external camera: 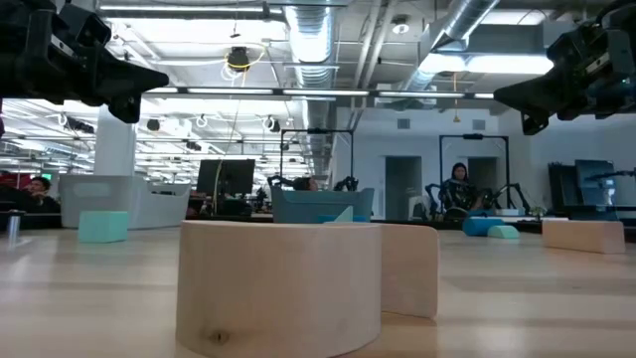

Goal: Sort & place blocks by color

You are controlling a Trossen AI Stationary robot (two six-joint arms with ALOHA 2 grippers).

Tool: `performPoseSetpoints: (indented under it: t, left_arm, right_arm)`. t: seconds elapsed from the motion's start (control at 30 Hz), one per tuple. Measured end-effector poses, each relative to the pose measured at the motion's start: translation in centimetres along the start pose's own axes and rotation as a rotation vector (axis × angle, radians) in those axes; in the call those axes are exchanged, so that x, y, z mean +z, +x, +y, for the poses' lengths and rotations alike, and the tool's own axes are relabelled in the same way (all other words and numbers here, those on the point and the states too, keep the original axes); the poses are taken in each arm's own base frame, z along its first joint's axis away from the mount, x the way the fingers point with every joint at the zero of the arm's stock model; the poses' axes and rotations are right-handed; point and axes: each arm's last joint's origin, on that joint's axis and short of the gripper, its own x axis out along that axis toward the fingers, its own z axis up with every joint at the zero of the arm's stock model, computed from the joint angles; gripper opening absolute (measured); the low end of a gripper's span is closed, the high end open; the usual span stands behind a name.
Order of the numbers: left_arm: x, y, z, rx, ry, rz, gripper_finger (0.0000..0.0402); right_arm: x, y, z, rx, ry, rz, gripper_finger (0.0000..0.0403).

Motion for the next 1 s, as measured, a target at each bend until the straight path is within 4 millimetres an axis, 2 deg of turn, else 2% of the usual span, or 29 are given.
performPoseSetpoints:
  t: [0.87, 1.0]
  left_arm:
    - [0.0, 0.0, 0.02, 0.006, 0.001, 0.0, 0.0]
    - [0.07, -0.03, 0.38, 0.134, 0.054, -0.008, 0.0]
  right_arm:
    - [0.0, 0.0, 0.0, 0.0, 0.0, 0.0, 0.0029]
    - [0.0, 0.0, 0.0, 0.0, 0.0, 0.001, 0.0028]
